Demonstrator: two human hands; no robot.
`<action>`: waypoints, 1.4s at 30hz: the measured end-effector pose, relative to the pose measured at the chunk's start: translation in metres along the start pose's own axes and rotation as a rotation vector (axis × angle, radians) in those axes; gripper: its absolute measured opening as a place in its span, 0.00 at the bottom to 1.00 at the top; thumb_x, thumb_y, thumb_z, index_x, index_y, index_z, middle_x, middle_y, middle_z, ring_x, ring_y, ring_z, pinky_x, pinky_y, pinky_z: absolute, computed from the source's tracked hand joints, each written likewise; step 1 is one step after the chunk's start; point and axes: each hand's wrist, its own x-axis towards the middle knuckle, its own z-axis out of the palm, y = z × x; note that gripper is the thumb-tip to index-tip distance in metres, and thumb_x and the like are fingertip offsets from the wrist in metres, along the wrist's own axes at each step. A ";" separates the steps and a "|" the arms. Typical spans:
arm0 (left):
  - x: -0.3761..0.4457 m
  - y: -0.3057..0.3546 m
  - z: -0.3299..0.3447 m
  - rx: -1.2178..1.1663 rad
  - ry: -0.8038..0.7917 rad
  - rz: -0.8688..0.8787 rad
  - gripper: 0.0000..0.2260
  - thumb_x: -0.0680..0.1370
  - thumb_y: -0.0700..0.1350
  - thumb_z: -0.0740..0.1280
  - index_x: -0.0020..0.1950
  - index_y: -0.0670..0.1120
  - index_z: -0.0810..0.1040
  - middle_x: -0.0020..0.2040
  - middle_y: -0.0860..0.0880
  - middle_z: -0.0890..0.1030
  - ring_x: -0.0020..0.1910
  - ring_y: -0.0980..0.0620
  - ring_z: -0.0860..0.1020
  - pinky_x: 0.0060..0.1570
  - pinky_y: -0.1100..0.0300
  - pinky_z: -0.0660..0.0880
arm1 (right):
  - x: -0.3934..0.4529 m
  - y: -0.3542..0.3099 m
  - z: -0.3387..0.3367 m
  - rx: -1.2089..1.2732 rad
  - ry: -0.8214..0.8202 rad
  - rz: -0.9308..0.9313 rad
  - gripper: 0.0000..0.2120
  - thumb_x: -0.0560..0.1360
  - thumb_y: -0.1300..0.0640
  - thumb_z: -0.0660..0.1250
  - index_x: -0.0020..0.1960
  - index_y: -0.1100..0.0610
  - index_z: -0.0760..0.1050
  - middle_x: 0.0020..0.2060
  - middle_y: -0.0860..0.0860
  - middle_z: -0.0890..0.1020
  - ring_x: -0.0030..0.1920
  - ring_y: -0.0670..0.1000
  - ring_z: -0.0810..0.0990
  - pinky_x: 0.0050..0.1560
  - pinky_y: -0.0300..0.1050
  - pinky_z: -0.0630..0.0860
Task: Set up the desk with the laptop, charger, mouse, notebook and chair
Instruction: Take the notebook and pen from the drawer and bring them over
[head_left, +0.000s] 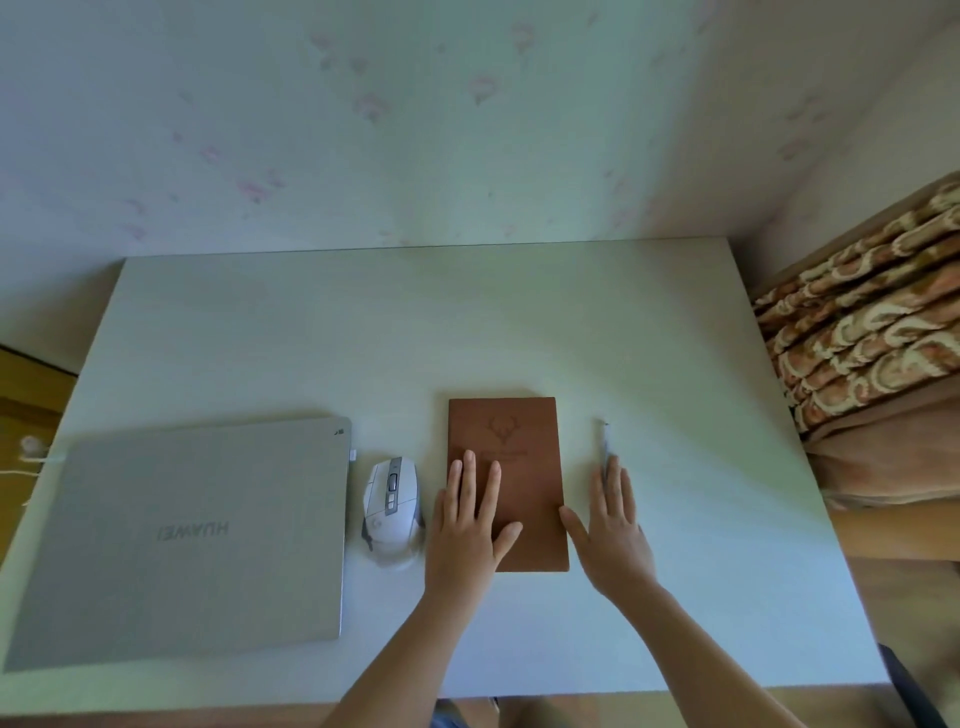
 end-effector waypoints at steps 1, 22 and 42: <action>0.000 0.001 0.000 0.018 -0.002 -0.008 0.31 0.77 0.63 0.51 0.74 0.47 0.67 0.74 0.40 0.67 0.72 0.41 0.67 0.62 0.46 0.74 | 0.001 0.000 0.000 -0.005 -0.007 0.004 0.37 0.78 0.37 0.47 0.77 0.55 0.37 0.76 0.49 0.34 0.76 0.49 0.34 0.74 0.50 0.59; -0.021 0.023 -0.078 -0.777 0.116 -0.228 0.12 0.77 0.51 0.65 0.60 0.52 0.75 0.46 0.59 0.79 0.41 0.63 0.77 0.40 0.63 0.72 | -0.068 -0.015 -0.088 0.870 0.274 0.075 0.15 0.73 0.57 0.70 0.59 0.54 0.78 0.51 0.49 0.83 0.47 0.45 0.82 0.45 0.39 0.75; -0.132 0.066 -0.109 -0.938 -0.224 0.335 0.03 0.78 0.50 0.66 0.46 0.54 0.79 0.40 0.59 0.83 0.40 0.62 0.80 0.41 0.60 0.75 | -0.322 0.012 -0.036 1.125 0.752 0.429 0.06 0.74 0.59 0.69 0.44 0.50 0.83 0.37 0.46 0.86 0.40 0.45 0.83 0.41 0.39 0.75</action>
